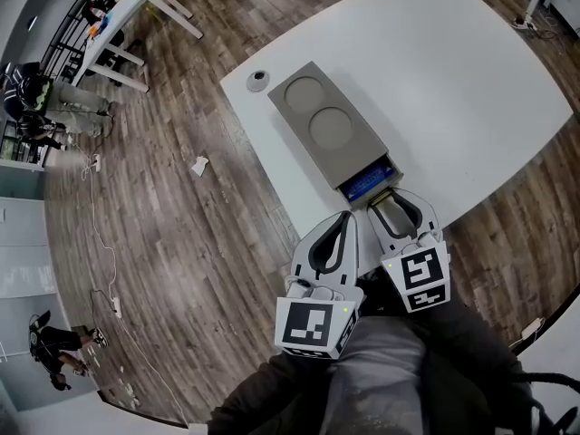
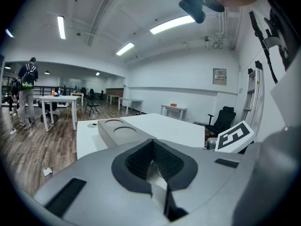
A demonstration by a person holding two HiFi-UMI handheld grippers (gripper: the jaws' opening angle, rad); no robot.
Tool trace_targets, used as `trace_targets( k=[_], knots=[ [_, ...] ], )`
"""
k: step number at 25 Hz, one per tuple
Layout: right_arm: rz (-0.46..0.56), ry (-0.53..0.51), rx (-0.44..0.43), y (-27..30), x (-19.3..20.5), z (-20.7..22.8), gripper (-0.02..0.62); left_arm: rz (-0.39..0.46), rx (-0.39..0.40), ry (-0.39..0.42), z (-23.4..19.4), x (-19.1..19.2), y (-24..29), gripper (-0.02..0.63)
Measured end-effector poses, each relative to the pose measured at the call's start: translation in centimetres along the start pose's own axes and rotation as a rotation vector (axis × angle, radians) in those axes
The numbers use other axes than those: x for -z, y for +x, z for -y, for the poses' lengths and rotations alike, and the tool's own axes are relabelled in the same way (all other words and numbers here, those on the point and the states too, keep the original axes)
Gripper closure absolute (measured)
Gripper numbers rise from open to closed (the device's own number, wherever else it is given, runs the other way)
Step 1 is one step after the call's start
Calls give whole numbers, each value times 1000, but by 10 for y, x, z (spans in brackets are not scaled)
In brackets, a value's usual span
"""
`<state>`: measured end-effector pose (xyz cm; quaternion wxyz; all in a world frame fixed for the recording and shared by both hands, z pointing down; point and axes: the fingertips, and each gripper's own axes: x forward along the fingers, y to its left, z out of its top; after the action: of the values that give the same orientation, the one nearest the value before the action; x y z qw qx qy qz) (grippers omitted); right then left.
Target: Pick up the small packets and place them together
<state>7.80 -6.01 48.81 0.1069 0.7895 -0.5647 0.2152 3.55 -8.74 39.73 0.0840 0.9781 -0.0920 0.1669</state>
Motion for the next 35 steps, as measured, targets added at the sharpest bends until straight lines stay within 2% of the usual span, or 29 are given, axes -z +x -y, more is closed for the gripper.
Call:
trace_targets(
  k=[17,35],
  knots=[
    [14,26,27,-62,39,-11,422,-37,48,45,42,9,-29,603],
    [41,46,51,-103,58,-20,422,-43,128,91,72,7,-41,603]
  ],
)
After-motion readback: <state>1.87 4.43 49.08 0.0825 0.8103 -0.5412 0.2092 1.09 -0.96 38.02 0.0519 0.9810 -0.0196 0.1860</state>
